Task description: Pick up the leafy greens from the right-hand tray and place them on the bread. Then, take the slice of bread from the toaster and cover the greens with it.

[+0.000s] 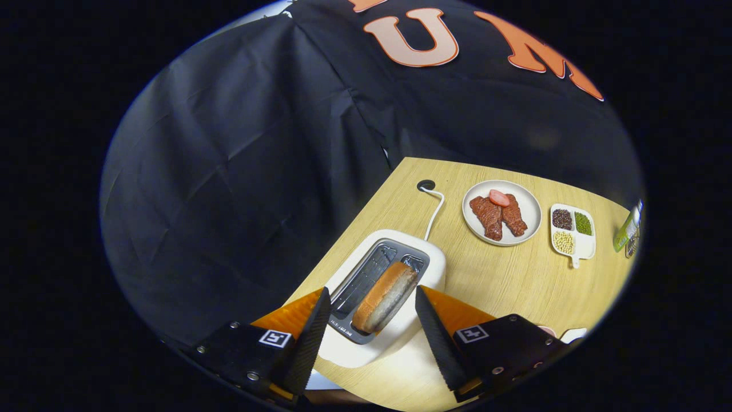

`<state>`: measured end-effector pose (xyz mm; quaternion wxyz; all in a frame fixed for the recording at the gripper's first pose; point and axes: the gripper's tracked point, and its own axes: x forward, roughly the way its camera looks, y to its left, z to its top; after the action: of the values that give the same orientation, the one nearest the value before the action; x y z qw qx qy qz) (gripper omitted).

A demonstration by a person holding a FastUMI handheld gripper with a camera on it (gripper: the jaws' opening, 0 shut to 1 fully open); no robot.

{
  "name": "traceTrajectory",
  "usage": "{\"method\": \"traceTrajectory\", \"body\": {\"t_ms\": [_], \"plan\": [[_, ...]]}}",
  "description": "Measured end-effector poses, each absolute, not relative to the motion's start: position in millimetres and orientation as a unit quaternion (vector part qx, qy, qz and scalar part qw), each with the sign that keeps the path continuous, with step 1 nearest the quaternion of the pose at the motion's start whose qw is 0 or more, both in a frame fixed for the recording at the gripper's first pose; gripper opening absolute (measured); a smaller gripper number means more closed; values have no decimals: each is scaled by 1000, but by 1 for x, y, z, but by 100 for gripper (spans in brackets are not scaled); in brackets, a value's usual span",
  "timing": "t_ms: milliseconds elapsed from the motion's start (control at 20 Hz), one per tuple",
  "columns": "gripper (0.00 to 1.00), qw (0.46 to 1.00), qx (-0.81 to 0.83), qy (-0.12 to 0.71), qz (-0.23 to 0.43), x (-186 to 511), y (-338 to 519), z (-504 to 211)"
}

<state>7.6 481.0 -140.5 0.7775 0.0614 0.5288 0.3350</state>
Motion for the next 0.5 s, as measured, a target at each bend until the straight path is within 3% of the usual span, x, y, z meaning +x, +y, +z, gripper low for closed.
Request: {"method": "traceTrajectory", "body": {"t_ms": [200,500], "plan": [[83,758,80,564,318,3,486,-153],[60,752,64,590,287,2,486,-172]]}}
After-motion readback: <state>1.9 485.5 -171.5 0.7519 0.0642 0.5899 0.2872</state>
